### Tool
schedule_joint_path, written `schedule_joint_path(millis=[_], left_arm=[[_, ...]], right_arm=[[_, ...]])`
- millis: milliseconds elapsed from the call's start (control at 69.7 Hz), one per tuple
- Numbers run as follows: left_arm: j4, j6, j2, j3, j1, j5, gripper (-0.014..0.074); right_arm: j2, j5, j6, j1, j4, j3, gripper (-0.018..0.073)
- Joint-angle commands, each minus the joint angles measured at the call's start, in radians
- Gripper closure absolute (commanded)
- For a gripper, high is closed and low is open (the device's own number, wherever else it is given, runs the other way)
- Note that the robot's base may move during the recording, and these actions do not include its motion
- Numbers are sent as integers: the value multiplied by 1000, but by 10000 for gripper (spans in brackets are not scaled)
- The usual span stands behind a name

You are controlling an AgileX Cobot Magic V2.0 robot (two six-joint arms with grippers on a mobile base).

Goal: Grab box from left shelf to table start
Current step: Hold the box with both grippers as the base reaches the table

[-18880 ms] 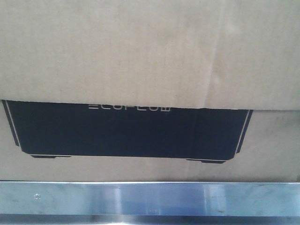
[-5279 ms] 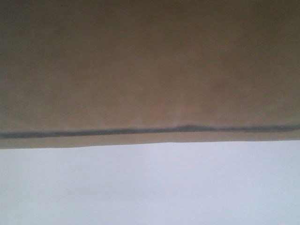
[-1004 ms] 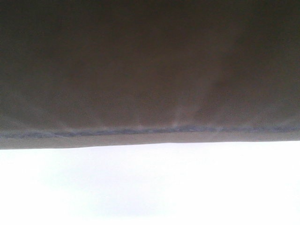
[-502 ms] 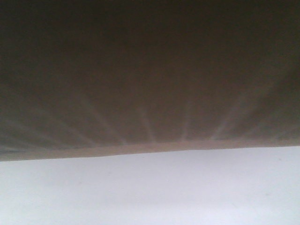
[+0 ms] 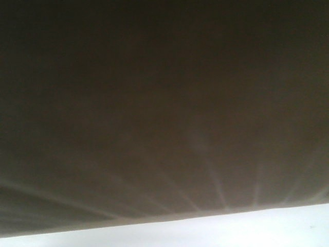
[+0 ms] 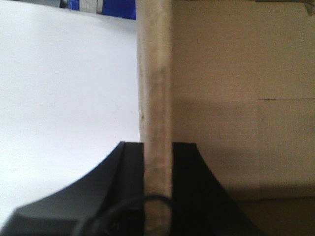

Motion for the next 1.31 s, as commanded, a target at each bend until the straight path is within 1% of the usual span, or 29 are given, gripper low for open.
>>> schedule_joint_path(millis=[0, 631, 818, 933, 1076, 1191, 1291], left_arm=[[-3, 4, 17, -1, -2, 59, 689], [-3, 4, 17, -1, -2, 59, 689], [-17, 4, 17, -1, -2, 63, 689], [-17, 4, 19, -9, -2, 31, 689], [19, 6, 63, -104, -2, 36, 689], [103, 6, 165, -253, -2, 67, 689], [156, 6, 273, -380, -2, 97, 689]], right_arm=[[12, -90, -2, 1, 29, -28, 501], [12, -90, -2, 1, 29, -28, 501], [12, -90, -2, 1, 29, -28, 501], [13, -79, -2, 1, 29, -29, 501], [60, -77, -2, 1, 29, -36, 501], [146, -69, -2, 1, 29, -69, 501], [241, -53, -2, 1, 29, -99, 501]])
